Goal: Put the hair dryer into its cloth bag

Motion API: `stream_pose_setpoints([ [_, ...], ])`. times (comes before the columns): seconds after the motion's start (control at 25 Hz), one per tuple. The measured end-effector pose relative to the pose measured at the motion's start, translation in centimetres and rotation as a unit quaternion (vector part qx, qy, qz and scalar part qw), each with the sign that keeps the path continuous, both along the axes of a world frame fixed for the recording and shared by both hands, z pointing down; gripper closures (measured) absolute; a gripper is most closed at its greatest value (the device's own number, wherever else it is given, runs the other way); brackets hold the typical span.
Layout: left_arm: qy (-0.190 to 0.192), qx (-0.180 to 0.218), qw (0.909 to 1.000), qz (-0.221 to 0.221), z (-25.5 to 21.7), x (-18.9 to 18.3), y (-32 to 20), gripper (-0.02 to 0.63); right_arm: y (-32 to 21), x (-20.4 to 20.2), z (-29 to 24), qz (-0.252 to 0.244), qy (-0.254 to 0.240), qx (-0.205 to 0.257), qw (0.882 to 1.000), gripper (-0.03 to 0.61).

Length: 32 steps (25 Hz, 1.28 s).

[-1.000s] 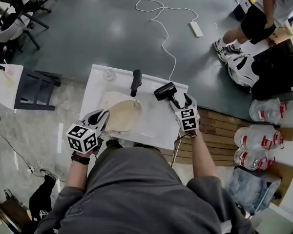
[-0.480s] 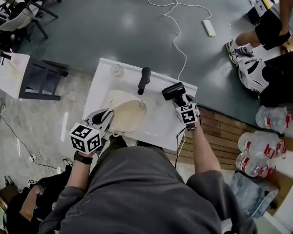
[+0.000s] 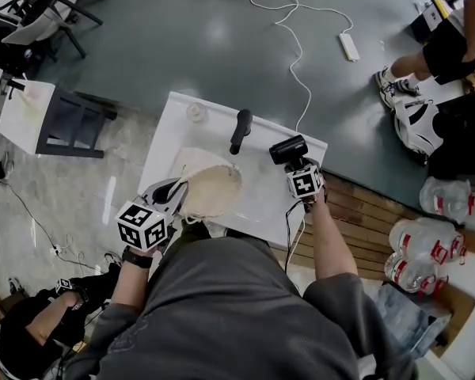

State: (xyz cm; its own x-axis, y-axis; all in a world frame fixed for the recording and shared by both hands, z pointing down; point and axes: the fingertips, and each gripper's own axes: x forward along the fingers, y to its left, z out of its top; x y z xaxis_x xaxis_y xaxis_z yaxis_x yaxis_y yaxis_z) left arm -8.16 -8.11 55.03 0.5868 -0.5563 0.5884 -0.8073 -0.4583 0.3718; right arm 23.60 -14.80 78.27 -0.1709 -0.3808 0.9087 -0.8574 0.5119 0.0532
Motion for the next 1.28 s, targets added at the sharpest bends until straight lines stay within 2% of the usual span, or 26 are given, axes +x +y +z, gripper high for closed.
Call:
stream_pose_setpoints([
  [0.12,0.0,-0.002,1.0,0.002,0.1,0.1,-0.1,0.595,0.2,-0.1,0.0,0.002,-0.005,-0.001,1.0,0.332],
  [0.6,0.012,-0.001,0.9999,0.004,0.2,0.0,-0.2,0.595,1.7,0.4,-0.7,0.009,-0.025,-0.029,0.999,0.339],
  [0.8,0.021,0.0,0.9997,0.008,0.3,0.0,-0.5,0.595,2.6,0.0,-2.5,0.022,-0.049,-0.036,0.998,0.339],
  [1.28,0.041,0.008,0.9986,0.032,0.5,0.7,-1.4,0.595,5.7,-0.5,-10.9,0.001,-0.07,-0.012,0.997,0.339],
])
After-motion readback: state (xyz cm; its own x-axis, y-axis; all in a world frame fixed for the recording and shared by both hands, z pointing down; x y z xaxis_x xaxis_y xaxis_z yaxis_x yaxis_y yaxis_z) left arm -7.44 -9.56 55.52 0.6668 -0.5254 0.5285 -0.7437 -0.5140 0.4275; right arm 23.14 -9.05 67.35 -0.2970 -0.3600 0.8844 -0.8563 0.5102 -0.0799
